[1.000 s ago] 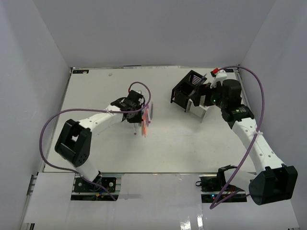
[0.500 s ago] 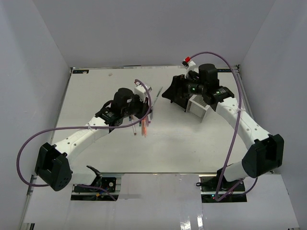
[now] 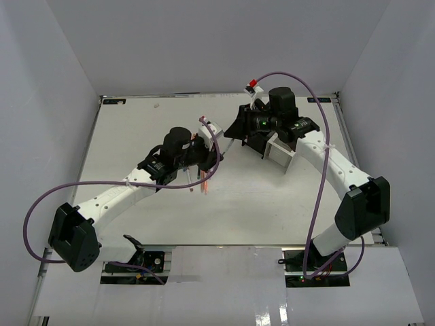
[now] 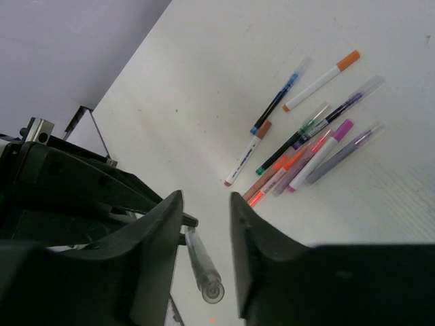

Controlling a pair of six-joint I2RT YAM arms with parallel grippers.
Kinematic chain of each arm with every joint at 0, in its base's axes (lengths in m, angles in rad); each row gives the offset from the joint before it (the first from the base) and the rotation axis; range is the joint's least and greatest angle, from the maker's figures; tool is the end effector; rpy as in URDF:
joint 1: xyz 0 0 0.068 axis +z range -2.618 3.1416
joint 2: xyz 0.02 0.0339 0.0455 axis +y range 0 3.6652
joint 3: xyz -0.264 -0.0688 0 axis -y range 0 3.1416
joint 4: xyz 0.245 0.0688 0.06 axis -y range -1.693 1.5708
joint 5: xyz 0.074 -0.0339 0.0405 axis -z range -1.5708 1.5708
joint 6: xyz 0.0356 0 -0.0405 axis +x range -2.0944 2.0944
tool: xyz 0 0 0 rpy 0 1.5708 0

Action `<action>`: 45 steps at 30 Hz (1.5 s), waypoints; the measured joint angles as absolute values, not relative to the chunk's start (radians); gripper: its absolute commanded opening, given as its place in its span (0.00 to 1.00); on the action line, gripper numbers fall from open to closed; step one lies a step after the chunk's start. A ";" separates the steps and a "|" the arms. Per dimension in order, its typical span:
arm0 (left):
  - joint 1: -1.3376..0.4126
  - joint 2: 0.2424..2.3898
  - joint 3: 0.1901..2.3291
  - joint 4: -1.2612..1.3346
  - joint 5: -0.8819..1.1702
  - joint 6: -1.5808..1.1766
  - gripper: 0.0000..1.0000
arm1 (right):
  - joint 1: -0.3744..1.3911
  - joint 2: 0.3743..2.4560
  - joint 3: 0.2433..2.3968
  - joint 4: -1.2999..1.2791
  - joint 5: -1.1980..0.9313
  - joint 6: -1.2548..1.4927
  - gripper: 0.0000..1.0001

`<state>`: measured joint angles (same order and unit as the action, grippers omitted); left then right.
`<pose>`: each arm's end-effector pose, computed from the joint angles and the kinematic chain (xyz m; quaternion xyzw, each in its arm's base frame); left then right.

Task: Sort the stationery into containers
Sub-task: Place the pen in the storage box.

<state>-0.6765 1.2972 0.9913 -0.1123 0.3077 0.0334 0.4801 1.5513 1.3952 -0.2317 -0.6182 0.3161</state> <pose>0.2264 -0.1956 0.3073 0.3663 0.7479 -0.2921 0.4703 0.3112 0.1853 0.3597 -0.2338 0.7742 0.4387 0.3917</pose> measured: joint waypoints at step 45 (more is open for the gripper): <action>-0.657 1.410 0.931 -0.405 -0.070 -0.584 0.98 | 0.179 1.952 1.652 -0.056 0.057 0.130 0.28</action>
<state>-0.6567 1.4097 0.9310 -0.4046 -0.0704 -0.5842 0.1787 1.9518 1.6516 -0.0559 0.0574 0.1303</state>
